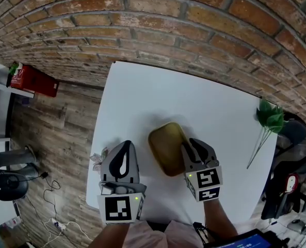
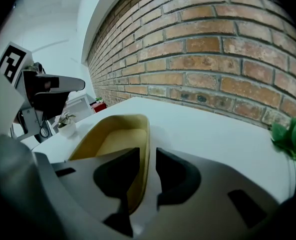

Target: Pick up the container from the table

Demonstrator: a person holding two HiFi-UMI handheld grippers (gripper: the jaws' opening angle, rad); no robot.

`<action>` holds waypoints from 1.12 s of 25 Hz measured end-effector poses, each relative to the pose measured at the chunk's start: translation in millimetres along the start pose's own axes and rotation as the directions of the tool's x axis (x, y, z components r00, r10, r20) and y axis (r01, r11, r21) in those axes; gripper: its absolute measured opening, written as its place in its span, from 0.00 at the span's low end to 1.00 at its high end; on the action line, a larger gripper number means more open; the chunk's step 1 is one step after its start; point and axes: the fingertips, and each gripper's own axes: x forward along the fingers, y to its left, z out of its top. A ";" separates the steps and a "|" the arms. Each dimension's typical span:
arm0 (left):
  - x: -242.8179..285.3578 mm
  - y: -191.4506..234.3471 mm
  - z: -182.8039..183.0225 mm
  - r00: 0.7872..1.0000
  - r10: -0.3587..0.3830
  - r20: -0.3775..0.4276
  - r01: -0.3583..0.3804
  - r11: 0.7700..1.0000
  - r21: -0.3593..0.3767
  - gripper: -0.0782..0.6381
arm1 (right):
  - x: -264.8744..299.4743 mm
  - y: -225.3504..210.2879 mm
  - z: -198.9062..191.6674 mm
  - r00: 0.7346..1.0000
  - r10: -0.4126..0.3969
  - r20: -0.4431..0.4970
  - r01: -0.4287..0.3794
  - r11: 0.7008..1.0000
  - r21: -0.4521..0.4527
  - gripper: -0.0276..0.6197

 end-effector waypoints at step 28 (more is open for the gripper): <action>-1.3 -1.0 2.4 1.000 -0.001 0.002 0.001 1.000 0.006 0.12 | 2.5 -2.1 -5.4 1.000 -0.015 -0.019 0.015 1.000 0.000 0.08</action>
